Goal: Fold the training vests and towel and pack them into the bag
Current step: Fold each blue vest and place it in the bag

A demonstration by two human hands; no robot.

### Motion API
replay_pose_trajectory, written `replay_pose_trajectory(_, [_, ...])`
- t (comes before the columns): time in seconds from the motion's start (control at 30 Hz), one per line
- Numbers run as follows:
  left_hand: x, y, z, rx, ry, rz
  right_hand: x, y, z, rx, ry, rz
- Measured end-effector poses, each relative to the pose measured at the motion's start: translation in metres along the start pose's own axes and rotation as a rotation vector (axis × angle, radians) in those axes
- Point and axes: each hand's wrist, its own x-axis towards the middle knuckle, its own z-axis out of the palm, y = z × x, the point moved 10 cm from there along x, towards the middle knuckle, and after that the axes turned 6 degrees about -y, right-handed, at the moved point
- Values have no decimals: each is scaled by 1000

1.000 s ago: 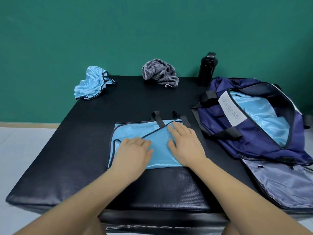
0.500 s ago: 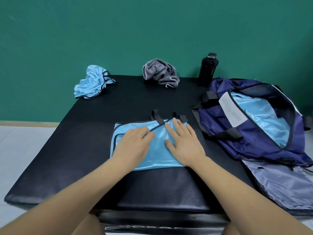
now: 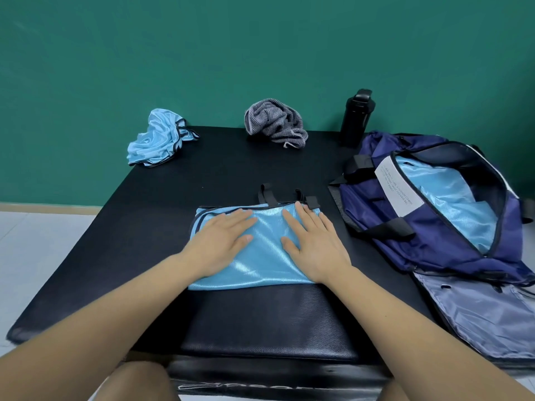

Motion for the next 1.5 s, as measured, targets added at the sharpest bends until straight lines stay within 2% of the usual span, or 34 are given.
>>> replay_pose_trajectory(0.1, [2, -20, -10, 123, 38, -64, -1, -1, -1, -14, -7, -4])
replay_pose_trajectory(0.23, [3, -49, -11, 64, 21, -213, -1, -1, 0, -25, -22, 2])
replay_pose_trajectory(0.47, [-1, -60, -22, -7, 112, -217, 2, 1, 2, -8, -43, -15])
replay_pose_trajectory(0.63, [-31, -71, -35, -161, 218, -347, -17, -10, -31, -126, 244, -57])
replay_pose_trajectory(0.73, [-60, -92, -37, -282, 345, -503, -42, -38, -48, -60, 351, -82])
replay_pose_trajectory(0.83, [-74, -103, -39, -361, 460, -605, -62, -91, -46, 82, 297, -172])
replay_pose_trajectory(0.9, [-72, -102, -40, -336, 477, -622, -71, -130, -37, 130, 215, -236])
replay_pose_trajectory(1.0, [-72, -101, -40, -317, 486, -645, -72, -180, -18, 89, 101, -317])
replay_pose_trajectory(1.07, [-74, -103, -39, -319, 497, -668, -70, -201, -10, 61, 94, -334])
replay_pose_trajectory(1.3, [-68, -104, -38, -276, 443, -705, -56, -216, -8, 52, 202, -251])
replay_pose_trajectory(1.5, [-64, -102, -38, -306, 419, -659, -50, -217, -6, -19, 180, -178])
